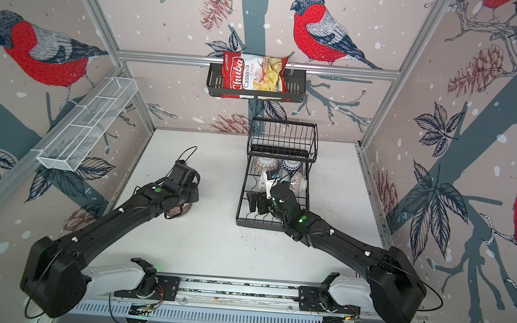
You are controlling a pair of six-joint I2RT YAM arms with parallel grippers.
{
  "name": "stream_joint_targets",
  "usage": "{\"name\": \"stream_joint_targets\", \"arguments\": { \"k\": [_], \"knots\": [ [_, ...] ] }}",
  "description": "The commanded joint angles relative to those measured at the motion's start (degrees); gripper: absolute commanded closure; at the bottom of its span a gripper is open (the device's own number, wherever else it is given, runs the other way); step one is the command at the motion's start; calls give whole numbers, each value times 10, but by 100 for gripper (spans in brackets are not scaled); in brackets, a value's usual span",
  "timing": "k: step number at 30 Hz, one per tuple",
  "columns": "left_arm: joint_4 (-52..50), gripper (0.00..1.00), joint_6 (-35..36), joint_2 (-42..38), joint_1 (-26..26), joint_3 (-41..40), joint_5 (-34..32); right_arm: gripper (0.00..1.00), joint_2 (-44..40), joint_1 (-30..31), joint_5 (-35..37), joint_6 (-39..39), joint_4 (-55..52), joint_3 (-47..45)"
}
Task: Load bowls into a dish rack
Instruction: Pick up the bowl, then place the bowl in the dish rack.
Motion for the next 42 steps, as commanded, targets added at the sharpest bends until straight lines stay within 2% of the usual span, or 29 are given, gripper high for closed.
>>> {"name": "stream_joint_targets", "arguments": {
  "k": [1,8,12,16,26,42],
  "knots": [
    [41,100,21,-20,0,3,17,0,18,10,-47,-7,44,11],
    [78,100,29,-55,0,6,67,0,55,31,-65,-1,71,26],
    [108,100,28,-63,0,6,125,0,56,42,-57,19,118,7],
    [150,100,12,-66,0,4,187,0,56,54,-50,24,156,-9],
    [216,100,-20,-64,-3,9,279,0,63,74,-77,31,230,-23],
    [283,100,-51,-25,-57,25,307,0,97,74,-96,66,254,8]
  ]
}}
